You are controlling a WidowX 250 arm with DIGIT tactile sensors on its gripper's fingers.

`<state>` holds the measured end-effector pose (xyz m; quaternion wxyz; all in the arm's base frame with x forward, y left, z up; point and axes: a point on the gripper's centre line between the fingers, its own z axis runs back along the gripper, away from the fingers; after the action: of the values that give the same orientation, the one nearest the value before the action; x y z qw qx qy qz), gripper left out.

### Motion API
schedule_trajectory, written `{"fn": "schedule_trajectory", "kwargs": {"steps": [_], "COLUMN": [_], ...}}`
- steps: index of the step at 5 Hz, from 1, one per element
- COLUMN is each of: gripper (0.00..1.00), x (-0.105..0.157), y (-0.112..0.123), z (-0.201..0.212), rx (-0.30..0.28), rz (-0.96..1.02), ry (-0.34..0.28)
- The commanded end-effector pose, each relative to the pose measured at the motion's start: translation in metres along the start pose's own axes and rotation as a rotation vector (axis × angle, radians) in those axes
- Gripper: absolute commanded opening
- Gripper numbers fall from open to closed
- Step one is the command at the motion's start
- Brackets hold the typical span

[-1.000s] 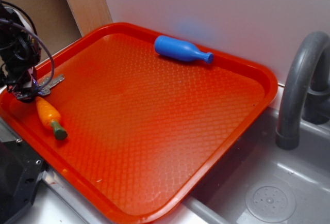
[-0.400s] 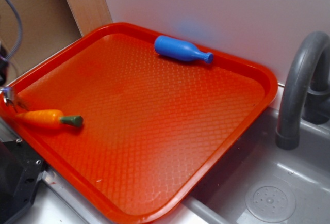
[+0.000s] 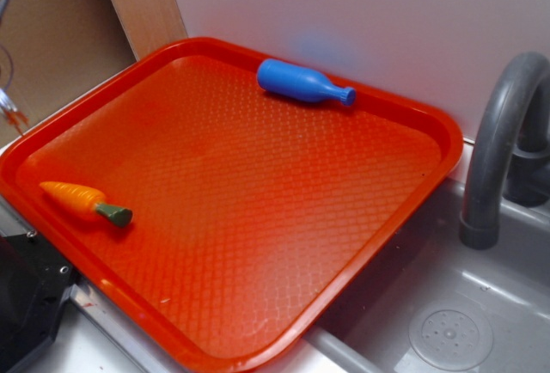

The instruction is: Grab the silver keys.

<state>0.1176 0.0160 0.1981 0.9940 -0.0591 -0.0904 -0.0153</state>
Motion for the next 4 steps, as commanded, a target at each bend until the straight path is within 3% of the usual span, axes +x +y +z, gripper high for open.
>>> {"fn": "schedule_trajectory", "kwargs": {"steps": [1,3,4], "gripper": [0.00,0.00,0.00], "x": [0.047,0.065,0.070], "y": [-0.019,-0.030,-0.043], "z": [0.008,0.015,0.010], "rx": [0.180,0.155,0.178], "rz": [0.118,0.191,0.195], "ry": [-0.021,-0.001,-0.022]}}
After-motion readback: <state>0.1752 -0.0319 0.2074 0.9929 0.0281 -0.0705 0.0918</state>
